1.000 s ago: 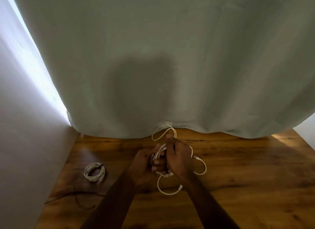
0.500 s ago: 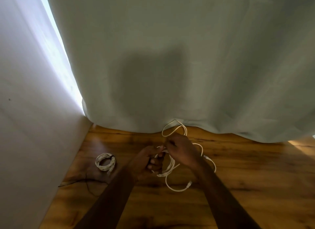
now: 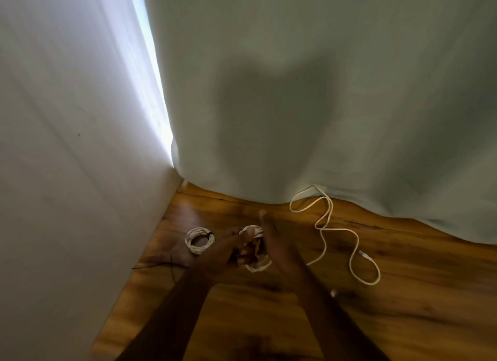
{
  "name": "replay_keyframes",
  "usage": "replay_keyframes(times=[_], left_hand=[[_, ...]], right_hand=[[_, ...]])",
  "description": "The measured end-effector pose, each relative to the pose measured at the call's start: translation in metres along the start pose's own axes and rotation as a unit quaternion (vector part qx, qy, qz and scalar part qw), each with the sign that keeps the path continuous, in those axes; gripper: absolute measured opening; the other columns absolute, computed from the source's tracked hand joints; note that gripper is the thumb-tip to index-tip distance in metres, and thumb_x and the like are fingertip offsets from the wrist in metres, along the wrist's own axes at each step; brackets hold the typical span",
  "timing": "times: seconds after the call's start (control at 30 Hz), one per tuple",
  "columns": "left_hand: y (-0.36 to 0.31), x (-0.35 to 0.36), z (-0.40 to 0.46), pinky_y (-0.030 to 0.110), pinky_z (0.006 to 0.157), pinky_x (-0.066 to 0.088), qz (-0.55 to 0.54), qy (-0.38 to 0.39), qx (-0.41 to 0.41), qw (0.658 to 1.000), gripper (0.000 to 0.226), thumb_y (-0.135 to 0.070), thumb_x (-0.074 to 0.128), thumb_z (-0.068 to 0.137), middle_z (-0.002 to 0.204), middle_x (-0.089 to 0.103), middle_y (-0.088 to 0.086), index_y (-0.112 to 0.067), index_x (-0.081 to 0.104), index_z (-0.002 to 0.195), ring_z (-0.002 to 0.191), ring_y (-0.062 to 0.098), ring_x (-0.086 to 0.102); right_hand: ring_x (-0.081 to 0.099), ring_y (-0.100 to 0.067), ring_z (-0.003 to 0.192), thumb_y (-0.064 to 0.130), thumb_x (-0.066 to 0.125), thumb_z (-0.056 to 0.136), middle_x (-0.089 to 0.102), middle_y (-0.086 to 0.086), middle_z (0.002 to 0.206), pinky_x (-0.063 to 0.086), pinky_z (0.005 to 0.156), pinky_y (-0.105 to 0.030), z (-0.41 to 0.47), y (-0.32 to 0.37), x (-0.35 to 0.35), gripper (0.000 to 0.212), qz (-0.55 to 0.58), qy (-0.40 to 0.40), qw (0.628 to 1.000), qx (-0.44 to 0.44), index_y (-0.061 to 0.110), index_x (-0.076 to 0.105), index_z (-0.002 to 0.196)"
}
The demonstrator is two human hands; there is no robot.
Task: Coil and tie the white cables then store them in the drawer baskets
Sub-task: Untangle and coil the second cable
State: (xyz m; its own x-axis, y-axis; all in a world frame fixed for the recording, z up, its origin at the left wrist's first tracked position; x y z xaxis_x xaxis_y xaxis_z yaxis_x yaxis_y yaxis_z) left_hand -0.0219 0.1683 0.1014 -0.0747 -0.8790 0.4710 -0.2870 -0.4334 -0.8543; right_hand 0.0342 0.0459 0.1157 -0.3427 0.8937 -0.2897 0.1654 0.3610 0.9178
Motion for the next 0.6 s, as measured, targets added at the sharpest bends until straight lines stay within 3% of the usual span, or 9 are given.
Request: replay_keyframes(times=[0.07,0.13,0.23,0.3,0.4,0.43,0.5,0.57,0.6], left_hand=[[-0.008,-0.006,-0.009,0.035,0.070,0.047,-0.075,0.006,-0.019,0.997,0.047,-0.049,0.059,0.088,0.065,0.060,0.008,-0.003,0.071,0.085,0.061,0.019,0.059],[-0.013,-0.017,-0.019,0.036,0.075,0.054,-0.081,-0.003,-0.025,0.996,0.051,-0.043,0.046,0.094,0.087,0.071,0.015,-0.002,0.075,0.092,0.082,0.026,0.069],[-0.014,-0.035,-0.032,0.041,0.076,0.055,-0.044,-0.027,-0.051,0.997,0.050,-0.050,0.066,0.083,0.102,0.071,0.019,-0.006,0.075,0.103,0.090,0.031,0.069],[-0.010,-0.047,-0.039,0.042,0.076,0.054,-0.014,-0.040,-0.057,0.997,0.055,-0.054,0.076,0.074,0.104,0.070,0.020,-0.009,0.074,0.106,0.090,0.033,0.068],[-0.001,-0.060,-0.044,0.051,0.092,0.039,-0.030,-0.068,-0.047,0.996,0.058,-0.053,0.067,0.085,0.115,0.061,0.033,-0.004,0.068,0.115,0.102,0.040,0.059],[0.004,-0.064,-0.043,0.048,0.088,0.040,-0.048,-0.092,-0.040,0.994,0.057,-0.055,0.060,0.090,0.105,0.063,0.032,-0.002,0.069,0.109,0.092,0.036,0.061],[0.012,-0.067,-0.043,0.031,0.063,0.046,-0.085,-0.146,-0.033,0.985,0.060,-0.059,0.049,0.092,0.069,0.060,0.015,-0.001,0.065,0.092,0.056,0.020,0.056],[0.018,-0.073,-0.043,0.024,0.044,0.038,-0.091,-0.221,-0.016,0.971,0.059,-0.059,0.044,0.093,0.058,0.050,0.008,-0.002,0.060,0.096,0.042,0.013,0.044],[0.019,-0.077,-0.044,0.023,0.041,0.036,-0.067,-0.269,-0.008,0.961,0.057,-0.054,0.043,0.096,0.059,0.053,0.010,0.000,0.059,0.099,0.041,0.013,0.046]], right_hand=[[0.057,-0.015,0.074,0.052,0.036,0.103,0.064,-0.015,0.092,0.046,0.073,-0.034,0.003,0.006,0.012,0.059,-0.015,-0.026,1.000,-0.008,0.001,0.065,0.101],[0.054,-0.011,0.072,0.049,0.035,0.105,0.060,-0.010,0.088,0.048,0.075,-0.038,0.005,0.008,0.023,0.053,-0.028,-0.034,0.999,-0.014,0.005,0.063,0.095],[0.058,-0.026,0.074,0.040,0.038,0.107,0.058,-0.013,0.079,0.050,0.080,-0.048,0.003,0.006,0.040,0.053,-0.038,-0.044,0.998,-0.039,-0.003,0.065,0.090],[0.060,-0.032,0.071,0.037,0.038,0.107,0.058,-0.014,0.070,0.050,0.071,-0.048,0.004,0.001,0.054,0.054,-0.048,-0.032,0.996,-0.063,0.004,0.061,0.072],[0.052,-0.023,0.057,0.038,0.038,0.107,0.051,-0.005,0.059,0.039,0.055,-0.039,0.010,-0.011,0.074,0.055,-0.076,-0.008,0.994,-0.074,0.013,0.051,0.059],[0.050,-0.021,0.055,0.038,0.038,0.107,0.050,-0.005,0.058,0.036,0.053,-0.035,0.012,-0.014,0.080,0.055,-0.084,-0.006,0.993,-0.081,0.013,0.051,0.059],[0.046,-0.018,0.051,0.036,0.039,0.107,0.048,-0.003,0.055,0.031,0.050,-0.031,0.016,-0.015,0.091,0.055,-0.094,0.007,0.991,-0.097,0.015,0.050,0.057],[0.044,-0.013,0.046,0.033,0.039,0.108,0.048,0.003,0.052,0.031,0.048,-0.026,0.020,-0.016,0.105,0.055,-0.101,0.048,0.987,-0.113,0.021,0.049,0.055],[0.046,-0.009,0.045,0.032,0.041,0.108,0.050,0.007,0.052,0.033,0.048,-0.024,0.021,-0.015,0.111,0.054,-0.106,0.073,0.984,-0.127,0.026,0.051,0.055]])
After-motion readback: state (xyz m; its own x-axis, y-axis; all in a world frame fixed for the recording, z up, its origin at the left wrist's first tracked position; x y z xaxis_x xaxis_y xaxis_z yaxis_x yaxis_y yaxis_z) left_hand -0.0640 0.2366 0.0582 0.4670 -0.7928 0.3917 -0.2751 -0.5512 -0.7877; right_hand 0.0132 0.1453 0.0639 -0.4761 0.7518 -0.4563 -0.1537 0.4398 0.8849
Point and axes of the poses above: each hand's wrist, its own z-axis towards the middle knuckle, its own x-axis out of the palm, y = z × x, the point moved 2 cm from there along z, towards the middle knuckle
